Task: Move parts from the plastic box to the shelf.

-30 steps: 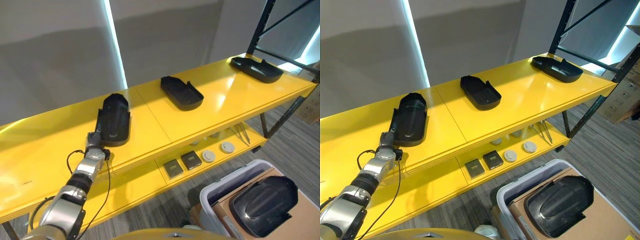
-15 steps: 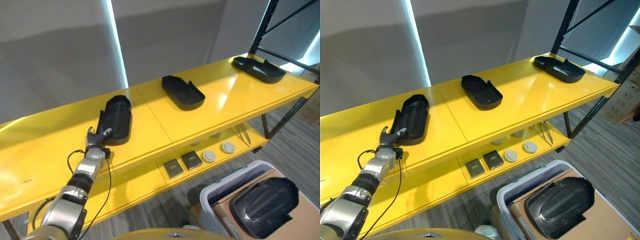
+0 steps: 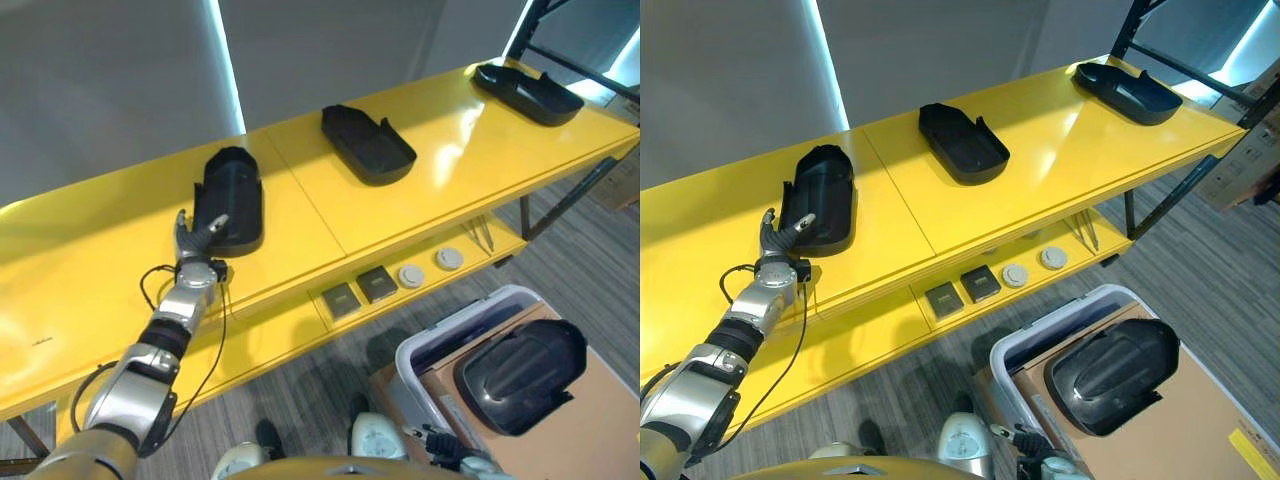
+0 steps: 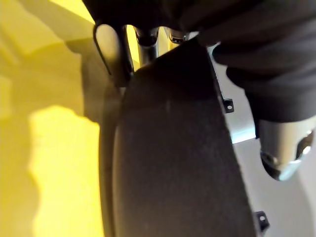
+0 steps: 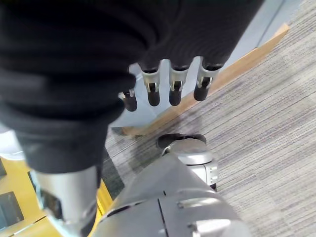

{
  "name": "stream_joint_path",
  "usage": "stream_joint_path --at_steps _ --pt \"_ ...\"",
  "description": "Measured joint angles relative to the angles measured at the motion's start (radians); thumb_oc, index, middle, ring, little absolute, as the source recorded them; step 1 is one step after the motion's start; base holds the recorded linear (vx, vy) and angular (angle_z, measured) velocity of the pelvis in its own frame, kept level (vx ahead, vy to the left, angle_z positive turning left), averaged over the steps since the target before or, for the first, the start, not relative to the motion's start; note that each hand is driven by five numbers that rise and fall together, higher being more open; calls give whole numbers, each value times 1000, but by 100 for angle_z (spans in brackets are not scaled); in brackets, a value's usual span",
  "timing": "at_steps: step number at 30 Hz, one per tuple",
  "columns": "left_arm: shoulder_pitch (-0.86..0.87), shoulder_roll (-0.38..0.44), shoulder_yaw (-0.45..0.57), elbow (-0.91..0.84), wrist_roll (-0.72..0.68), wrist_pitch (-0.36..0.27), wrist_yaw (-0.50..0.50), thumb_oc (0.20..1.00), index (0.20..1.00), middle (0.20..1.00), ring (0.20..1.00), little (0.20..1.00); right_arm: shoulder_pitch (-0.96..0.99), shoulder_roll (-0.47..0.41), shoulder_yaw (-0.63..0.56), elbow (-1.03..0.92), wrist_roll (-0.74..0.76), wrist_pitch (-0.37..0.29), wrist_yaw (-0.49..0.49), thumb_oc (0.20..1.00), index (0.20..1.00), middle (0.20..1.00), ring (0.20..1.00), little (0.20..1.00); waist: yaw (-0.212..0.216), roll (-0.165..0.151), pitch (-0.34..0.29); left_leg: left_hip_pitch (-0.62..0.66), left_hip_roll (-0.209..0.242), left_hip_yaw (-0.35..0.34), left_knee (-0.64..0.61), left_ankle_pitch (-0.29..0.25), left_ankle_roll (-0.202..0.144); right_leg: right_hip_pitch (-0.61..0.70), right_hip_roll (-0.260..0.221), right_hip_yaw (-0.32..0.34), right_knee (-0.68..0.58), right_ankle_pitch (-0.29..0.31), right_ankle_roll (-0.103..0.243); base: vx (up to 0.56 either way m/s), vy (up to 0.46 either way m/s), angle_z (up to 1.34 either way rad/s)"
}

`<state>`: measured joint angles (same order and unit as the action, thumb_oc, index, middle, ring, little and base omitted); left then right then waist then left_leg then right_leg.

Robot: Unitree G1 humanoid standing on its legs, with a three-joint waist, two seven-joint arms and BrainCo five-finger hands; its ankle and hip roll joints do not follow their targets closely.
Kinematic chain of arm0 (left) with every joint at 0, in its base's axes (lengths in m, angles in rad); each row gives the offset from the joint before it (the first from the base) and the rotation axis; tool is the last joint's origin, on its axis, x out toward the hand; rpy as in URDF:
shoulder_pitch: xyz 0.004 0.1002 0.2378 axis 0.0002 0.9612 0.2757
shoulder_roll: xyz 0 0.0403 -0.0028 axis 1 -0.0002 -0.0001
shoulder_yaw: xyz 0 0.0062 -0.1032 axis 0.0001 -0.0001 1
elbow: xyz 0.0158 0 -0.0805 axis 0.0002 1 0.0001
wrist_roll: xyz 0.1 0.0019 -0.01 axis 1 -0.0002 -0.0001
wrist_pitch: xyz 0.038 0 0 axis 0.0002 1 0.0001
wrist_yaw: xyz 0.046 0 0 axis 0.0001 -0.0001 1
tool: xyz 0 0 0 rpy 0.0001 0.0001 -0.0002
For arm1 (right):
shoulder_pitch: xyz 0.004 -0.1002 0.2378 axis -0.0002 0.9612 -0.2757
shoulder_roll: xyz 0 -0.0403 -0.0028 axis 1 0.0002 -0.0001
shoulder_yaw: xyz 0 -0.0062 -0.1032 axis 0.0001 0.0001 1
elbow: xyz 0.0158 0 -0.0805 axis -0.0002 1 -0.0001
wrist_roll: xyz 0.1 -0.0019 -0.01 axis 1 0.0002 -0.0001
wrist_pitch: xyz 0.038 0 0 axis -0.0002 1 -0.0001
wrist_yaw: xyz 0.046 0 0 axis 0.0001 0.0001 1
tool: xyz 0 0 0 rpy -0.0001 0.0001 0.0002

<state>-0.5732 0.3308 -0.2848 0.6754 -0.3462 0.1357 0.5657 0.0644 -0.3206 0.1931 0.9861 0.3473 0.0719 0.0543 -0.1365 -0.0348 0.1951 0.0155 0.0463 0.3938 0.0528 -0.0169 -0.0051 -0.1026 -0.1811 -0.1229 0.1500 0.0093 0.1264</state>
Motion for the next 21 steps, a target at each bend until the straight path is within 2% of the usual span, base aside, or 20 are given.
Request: stream_joint_path --at_steps 7,12,21 --pt "-2 -15 5 -11 -7 0 8 1000 1000 1000 1000 1000 11 -1 13 -14 -1 3 -1 1000 1000 1000 1000 1000 6 -5 -2 4 23 -3 -4 6 -9 31 29 -3 -50 14 5 50 -51 2" --pt "23 -20 5 -78 -81 0 -7 1000 1000 1000 1000 1000 24 -1 29 -31 -1 39 -7 1000 1000 1000 1000 1000 26 -16 -16 6 36 -4 -4 11 -13 48 46 -5 -77 27 -14 58 -42 -1" --pt "124 -35 -5 -198 -142 0 -70 1000 1000 1000 1000 1000 48 15 32 -51 0 43 -13 1000 1000 1000 1000 1000 34 -26 -51 23 36 -8 -5 9 -13 84 48 -18 -112 35 -16 27 -14 2"
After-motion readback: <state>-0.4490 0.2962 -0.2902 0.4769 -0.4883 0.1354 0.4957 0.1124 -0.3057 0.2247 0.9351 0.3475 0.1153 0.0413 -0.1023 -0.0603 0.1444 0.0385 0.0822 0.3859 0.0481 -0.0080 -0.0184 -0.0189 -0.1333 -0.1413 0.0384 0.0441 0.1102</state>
